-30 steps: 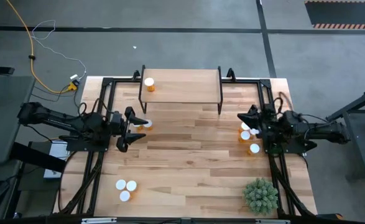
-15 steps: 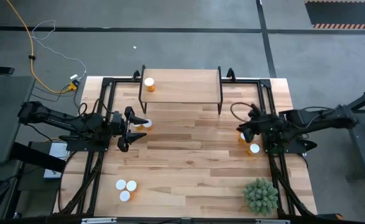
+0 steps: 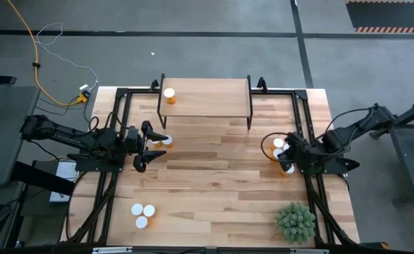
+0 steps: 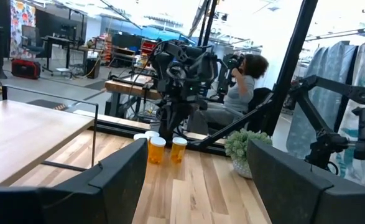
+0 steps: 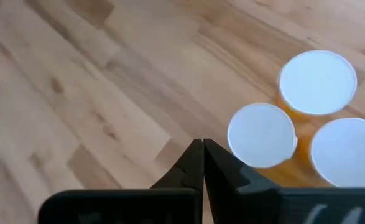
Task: Pick and place medicine bottles onto shelf by color
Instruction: Put the orange pill bottle on the shelf
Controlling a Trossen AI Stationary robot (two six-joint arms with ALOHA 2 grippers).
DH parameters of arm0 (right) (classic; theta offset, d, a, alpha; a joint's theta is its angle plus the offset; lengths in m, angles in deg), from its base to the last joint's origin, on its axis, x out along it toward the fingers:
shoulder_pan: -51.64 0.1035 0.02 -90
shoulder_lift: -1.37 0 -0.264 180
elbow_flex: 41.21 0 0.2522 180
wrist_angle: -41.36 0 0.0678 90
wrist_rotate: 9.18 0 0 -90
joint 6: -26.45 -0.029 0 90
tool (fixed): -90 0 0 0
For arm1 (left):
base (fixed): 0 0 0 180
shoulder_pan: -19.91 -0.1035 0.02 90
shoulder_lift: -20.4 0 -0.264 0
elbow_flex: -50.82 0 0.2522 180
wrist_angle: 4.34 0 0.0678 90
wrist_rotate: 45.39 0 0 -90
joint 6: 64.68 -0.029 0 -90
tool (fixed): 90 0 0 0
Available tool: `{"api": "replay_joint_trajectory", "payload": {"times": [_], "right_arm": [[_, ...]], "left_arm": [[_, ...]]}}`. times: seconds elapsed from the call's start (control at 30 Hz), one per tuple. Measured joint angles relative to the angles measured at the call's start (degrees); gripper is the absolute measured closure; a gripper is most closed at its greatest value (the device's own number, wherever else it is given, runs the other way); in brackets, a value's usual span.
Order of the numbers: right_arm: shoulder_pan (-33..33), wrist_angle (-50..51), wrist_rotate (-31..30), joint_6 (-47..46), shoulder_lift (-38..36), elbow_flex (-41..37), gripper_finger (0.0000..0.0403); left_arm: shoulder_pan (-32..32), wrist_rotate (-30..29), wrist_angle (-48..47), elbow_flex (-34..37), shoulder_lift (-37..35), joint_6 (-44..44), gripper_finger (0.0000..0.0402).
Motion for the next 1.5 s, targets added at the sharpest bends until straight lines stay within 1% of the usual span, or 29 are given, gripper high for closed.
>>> {"api": "replay_joint_trajectory", "payload": {"times": [0.13, 0.2, 0.3, 0.4, 0.43, 0.5, 0.53, 0.6, 0.7, 0.83, 0.93, 1.1, 1.23, 1.37, 1.5], "right_arm": [[-2.85, -0.05, -1.44, -0.70, 5.08, 0.00, 0.0402], [-4.72, 0.19, -2.39, 0.90, 7.13, 0.12, 0.0402], [-8.27, 2.53, -3.06, 7.89, 9.35, 3.81, 0.0403], [-12.21, 5.36, -3.46, 17.50, 11.56, 11.49, 0.0403], [-13.54, 7.77, -2.47, 19.96, 12.76, 14.42, 0.0403], [-16.81, 14.83, 2.65, 21.70, 15.80, 19.62, 0.0403], [-18.62, 18.91, 5.59, 21.85, 17.57, 21.50, 0.0403], [-21.42, 24.98, 9.21, 21.88, 21.11, 23.29, 0.0403], [-23.38, 27.24, 11.97, 23.73, 25.23, 23.35, 0.0403], [-24.13, 20.59, 16.50, 26.99, 28.14, 20.17, 0.0403], [-24.12, 16.69, 18.72, 27.25, 29.30, 16.54, 0.0403], [-24.12, 15.42, 18.32, 25.34, 29.24, 13.23, 0.0403], [-24.12, 13.82, 18.02, 25.43, 29.19, 12.90, 0.0403], [-24.38, 13.52, 15.74, 25.37, 29.35, 12.90, 0.0403], [-25.48, 13.44, 15.71, 25.69, 30.39, 12.90, 0.0403]], "left_arm": [[0.00, -0.46, 0.00, 0.00, 0.00, 0.04, 0.0135], [0.00, -0.76, -0.01, 0.00, 0.01, 0.07, 0.0135], [0.00, -0.94, 0.00, 0.00, 0.00, 0.06, 0.0135], [-0.01, -1.05, 0.00, 0.00, 0.00, 0.15, 0.0135], [0.00, -1.06, 0.00, 0.00, 0.00, 0.15, 0.0135], [-0.01, -1.07, 0.00, 0.00, 0.00, 0.16, 0.0135], [-0.01, -1.07, 0.00, 0.00, 0.00, 0.18, 0.0135], [-0.02, -1.07, 0.00, 0.00, 0.00, 0.71, 0.0135], [-0.02, -1.07, 0.00, 0.00, 0.02, 1.01, 0.0135], [0.00, -1.05, 0.00, 0.00, 0.02, 1.02, 0.0135], [-0.02, -0.87, 0.00, 0.00, 0.00, 1.01, 0.0135], [-0.02, -0.85, 0.00, 0.00, 0.00, 1.02, 0.0135], [-0.02, -0.85, 0.00, -0.02, 0.00, 1.01, 0.0135], [-0.02, -0.85, -0.02, -0.02, 0.00, 1.01, 0.0135], [-0.02, -0.85, -0.02, -0.02, 0.00, 1.01, 0.0135]]}}
